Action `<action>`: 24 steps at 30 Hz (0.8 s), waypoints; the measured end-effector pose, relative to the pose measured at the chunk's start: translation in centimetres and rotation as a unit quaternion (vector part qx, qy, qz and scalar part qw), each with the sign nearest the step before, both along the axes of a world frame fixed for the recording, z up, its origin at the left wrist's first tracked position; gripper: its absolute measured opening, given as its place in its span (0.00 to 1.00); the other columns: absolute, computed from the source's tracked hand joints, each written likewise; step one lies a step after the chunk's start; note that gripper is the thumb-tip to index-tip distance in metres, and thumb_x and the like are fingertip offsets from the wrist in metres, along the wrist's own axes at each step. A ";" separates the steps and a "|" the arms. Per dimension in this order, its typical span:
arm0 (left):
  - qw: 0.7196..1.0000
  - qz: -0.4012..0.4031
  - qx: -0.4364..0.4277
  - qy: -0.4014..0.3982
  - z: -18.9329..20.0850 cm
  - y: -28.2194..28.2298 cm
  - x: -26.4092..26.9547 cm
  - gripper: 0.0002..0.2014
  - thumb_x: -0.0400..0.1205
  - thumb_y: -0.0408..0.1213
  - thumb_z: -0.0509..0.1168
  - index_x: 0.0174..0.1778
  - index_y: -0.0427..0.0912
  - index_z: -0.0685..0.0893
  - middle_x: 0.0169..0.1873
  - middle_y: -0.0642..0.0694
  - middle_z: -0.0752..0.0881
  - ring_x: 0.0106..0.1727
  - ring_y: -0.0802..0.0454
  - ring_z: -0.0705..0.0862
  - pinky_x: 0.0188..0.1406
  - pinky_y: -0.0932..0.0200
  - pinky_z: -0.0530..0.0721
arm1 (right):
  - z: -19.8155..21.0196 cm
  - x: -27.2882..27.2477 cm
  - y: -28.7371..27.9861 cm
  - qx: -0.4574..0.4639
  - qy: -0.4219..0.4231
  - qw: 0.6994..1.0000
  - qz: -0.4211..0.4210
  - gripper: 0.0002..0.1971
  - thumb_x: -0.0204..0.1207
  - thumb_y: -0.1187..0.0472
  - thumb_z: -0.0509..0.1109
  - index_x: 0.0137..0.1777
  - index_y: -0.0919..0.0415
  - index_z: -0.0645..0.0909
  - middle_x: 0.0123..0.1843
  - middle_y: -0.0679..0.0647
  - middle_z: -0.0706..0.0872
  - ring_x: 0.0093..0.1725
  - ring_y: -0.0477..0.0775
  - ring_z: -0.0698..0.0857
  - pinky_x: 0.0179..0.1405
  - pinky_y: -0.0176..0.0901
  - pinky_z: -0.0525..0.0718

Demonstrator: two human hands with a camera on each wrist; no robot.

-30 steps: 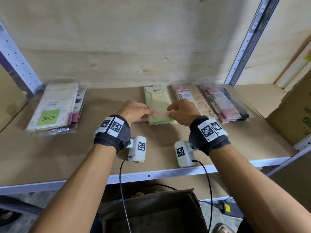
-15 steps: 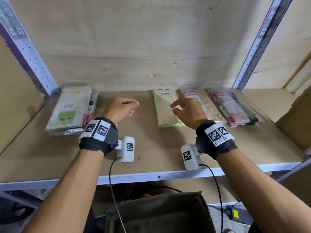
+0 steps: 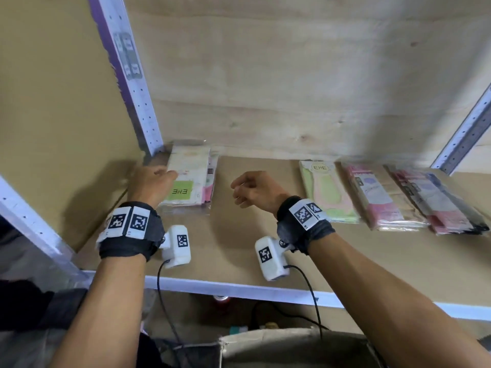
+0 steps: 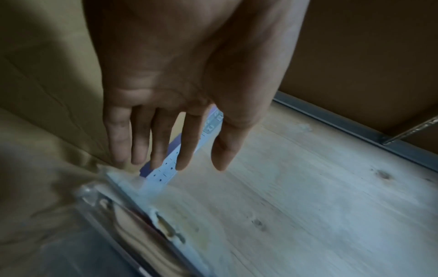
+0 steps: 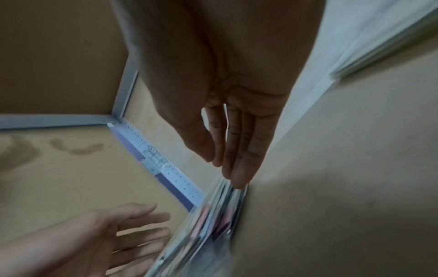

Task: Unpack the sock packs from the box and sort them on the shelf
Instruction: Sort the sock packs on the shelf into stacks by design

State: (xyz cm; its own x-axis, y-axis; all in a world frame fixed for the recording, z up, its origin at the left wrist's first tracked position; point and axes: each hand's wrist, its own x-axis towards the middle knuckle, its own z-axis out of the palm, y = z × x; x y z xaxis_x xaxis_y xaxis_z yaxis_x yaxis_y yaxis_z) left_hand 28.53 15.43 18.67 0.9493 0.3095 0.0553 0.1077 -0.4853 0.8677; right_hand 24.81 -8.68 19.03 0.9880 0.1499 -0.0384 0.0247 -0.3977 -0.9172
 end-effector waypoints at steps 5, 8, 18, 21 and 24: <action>0.998 -0.049 0.048 0.017 -0.2 0.8 -0.7 0.07 0.82 0.45 0.70 0.48 0.47 0.89 0.46 0.49 0.89 0.39 0.59 0.84 0.38 0.62 0.78 | -0.7 2.6 5.4 0.052 0.051 0.997 -0.002 0.12 0.81 0.71 0.68 0.63 0.74 0.79 0.45 0.65 0.85 0.39 0.61 0.87 0.48 0.56 0.91; 0.997 -0.043 0.069 0.011 -0.1 0.8 -1.2 0.10 0.82 0.46 0.70 0.53 0.47 0.92 0.47 0.52 0.88 0.42 0.55 0.84 0.36 0.64 0.73 | -1.6 3.4 6.9 0.065 0.060 0.996 -0.016 0.09 0.80 0.67 0.72 0.57 0.67 0.79 0.46 0.63 0.86 0.37 0.60 0.88 0.47 0.56 0.92; 0.989 -0.144 0.026 0.000 0.1 -0.5 -2.2 0.21 0.80 0.13 0.59 0.64 0.33 0.85 0.45 0.38 0.87 0.39 0.56 0.84 0.32 0.74 0.84 | -1.4 1.1 2.4 0.173 0.066 0.981 -0.060 0.16 0.77 0.72 0.74 0.60 0.63 0.73 0.48 0.69 0.86 0.32 0.54 0.78 0.33 0.44 0.77; 0.977 -0.200 0.076 -0.013 0.4 -2.5 -2.5 0.25 0.77 0.13 0.64 0.66 0.40 0.86 0.44 0.42 0.80 0.43 0.48 0.82 0.47 0.64 0.86 | -0.2 -0.6 -0.2 0.247 0.075 0.964 -0.057 0.16 0.79 0.74 0.71 0.63 0.63 0.75 0.48 0.67 0.84 0.37 0.55 0.77 0.35 0.43 0.75; 0.963 -0.208 0.146 -0.086 1.1 -5.0 -3.1 0.22 0.74 0.24 0.76 0.60 0.49 0.91 0.55 0.39 0.80 0.49 0.45 0.81 0.57 0.53 0.84 | 1.2 -2.4 -2.8 0.269 0.049 0.960 -0.063 0.12 0.80 0.70 0.70 0.62 0.68 0.80 0.51 0.66 0.83 0.38 0.57 0.82 0.37 0.41 0.78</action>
